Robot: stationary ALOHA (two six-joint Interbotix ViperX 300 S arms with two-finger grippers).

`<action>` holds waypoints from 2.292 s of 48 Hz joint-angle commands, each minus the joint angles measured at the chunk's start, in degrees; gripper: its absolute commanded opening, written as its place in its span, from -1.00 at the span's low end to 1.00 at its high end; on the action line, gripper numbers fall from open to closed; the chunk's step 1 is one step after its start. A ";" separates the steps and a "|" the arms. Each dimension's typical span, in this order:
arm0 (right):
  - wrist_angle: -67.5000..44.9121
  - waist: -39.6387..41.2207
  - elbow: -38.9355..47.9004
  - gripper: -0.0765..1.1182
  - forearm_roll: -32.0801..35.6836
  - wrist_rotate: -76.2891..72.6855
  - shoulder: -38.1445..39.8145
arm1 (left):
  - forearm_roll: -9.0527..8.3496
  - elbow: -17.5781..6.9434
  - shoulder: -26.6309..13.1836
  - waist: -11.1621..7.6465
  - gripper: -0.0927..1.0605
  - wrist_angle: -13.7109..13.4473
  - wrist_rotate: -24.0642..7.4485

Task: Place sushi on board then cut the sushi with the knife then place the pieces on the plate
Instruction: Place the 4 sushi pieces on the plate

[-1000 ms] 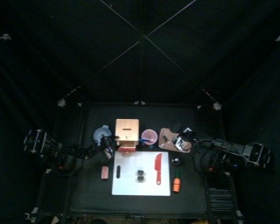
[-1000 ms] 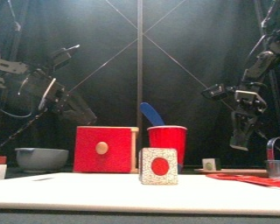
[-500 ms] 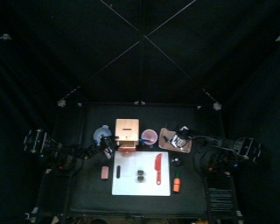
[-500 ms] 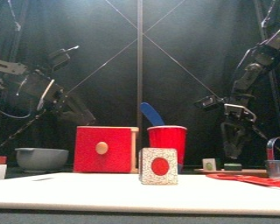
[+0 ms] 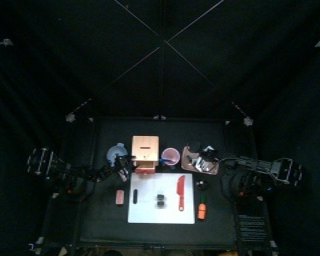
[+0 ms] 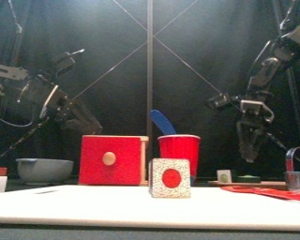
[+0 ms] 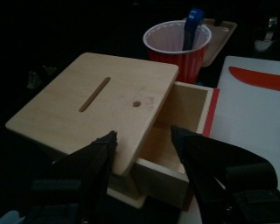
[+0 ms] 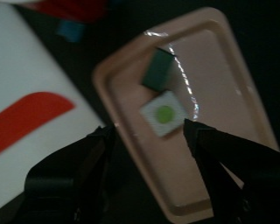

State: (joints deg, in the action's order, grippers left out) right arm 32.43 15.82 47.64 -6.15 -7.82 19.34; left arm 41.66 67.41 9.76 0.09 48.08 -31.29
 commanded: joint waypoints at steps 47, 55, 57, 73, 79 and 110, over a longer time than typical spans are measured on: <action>4.31 -19.34 -31.90 0.70 2.64 0.18 -30.06 | -0.35 -0.53 0.35 -0.53 0.69 0.26 0.44; 4.31 -19.25 -32.96 0.70 3.25 0.18 -31.55 | -0.35 -0.18 0.35 -0.53 0.69 0.26 0.44; 4.31 -19.25 -33.22 0.70 3.16 0.18 -31.73 | -0.35 -0.18 0.35 -0.53 0.69 0.26 0.44; 4.39 -19.51 -33.66 0.70 2.64 0.09 -32.26 | -0.09 0.18 0.35 -0.53 0.69 0.26 0.44; 4.39 -19.60 -33.66 0.70 2.55 0.09 -32.96 | -0.09 0.18 0.35 -0.53 0.69 0.18 0.53; 5.27 -19.60 -33.31 0.45 1.14 -0.09 -34.01 | 0.62 0.62 0.00 -0.53 0.69 0.26 0.53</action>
State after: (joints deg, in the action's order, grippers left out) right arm 37.53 -3.78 15.21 -4.83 -7.91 -16.26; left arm 42.19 68.47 9.58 -0.44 48.08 -30.85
